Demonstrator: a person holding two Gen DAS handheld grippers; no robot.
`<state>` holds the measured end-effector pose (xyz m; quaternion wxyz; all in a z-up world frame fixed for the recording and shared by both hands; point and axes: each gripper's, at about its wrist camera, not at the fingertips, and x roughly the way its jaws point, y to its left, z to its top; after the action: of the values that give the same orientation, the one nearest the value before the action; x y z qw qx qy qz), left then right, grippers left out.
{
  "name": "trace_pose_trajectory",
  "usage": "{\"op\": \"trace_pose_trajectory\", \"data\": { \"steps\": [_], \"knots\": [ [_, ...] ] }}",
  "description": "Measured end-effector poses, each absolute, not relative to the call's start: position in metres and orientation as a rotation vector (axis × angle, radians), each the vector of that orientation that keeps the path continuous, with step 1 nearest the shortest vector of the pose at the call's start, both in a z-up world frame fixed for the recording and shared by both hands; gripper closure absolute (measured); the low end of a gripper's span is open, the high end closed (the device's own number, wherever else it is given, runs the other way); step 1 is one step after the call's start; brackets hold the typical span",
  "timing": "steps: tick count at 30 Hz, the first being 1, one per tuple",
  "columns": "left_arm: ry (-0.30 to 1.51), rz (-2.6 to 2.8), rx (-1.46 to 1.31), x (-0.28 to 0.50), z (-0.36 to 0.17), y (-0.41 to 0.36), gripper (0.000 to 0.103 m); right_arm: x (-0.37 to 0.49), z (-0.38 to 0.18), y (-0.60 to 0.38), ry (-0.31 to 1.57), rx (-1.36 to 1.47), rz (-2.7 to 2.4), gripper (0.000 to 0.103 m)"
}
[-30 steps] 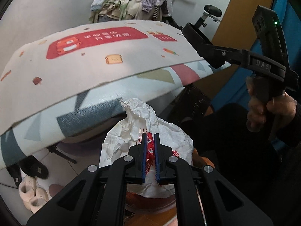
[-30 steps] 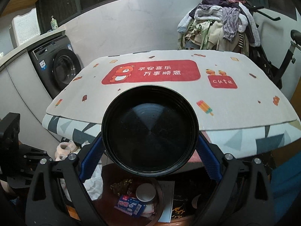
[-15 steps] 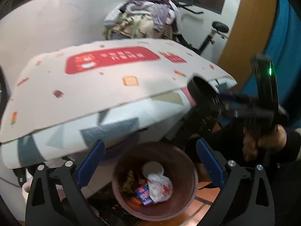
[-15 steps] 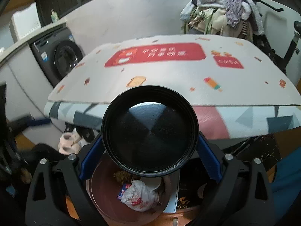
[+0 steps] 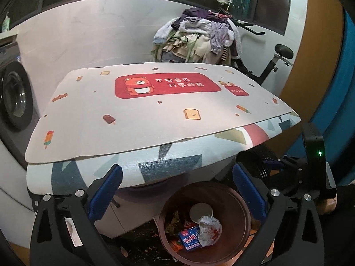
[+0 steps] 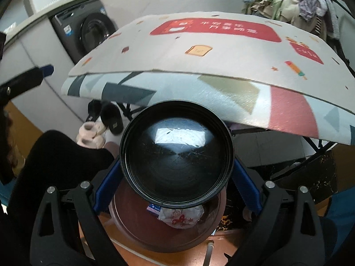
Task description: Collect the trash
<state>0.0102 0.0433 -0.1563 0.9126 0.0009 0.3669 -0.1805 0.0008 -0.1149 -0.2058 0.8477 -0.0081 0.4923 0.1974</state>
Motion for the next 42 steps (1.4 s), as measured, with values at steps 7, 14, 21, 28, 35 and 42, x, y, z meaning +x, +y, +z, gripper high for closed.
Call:
{"op": "trace_pose_trajectory", "data": {
  "steps": [7, 14, 21, 28, 35, 42],
  "knots": [
    [0.76, -0.368, -0.005, 0.01, -0.158, 0.046, 0.006, 0.001, -0.209, -0.113, 1.056, -0.026, 0.429, 0.011],
    [0.762, -0.347, 0.008, 0.011, -0.16, 0.045, 0.006, 0.002, -0.208, -0.113, 1.058, -0.033, 0.416, 0.006],
    [0.733, -0.361, 0.022, 0.013, -0.149, 0.041, 0.006, 0.01, -0.186, -0.126, 1.01, -0.027, 0.363, 0.006],
    [0.624, -0.349, 0.083, 0.019, -0.106, 0.026, 0.006, 0.023, -0.121, -0.148, 0.872, -0.017, 0.283, 0.006],
    [0.489, -0.319, 0.143, 0.022, -0.046, 0.004, 0.006, 0.029, -0.04, -0.163, 0.705, -0.036, 0.213, 0.006],
    [0.37, -0.272, 0.129, 0.011, 0.012, -0.006, 0.006, 0.024, 0.021, -0.176, 0.584, -0.036, 0.178, 0.006]
  ]
}}
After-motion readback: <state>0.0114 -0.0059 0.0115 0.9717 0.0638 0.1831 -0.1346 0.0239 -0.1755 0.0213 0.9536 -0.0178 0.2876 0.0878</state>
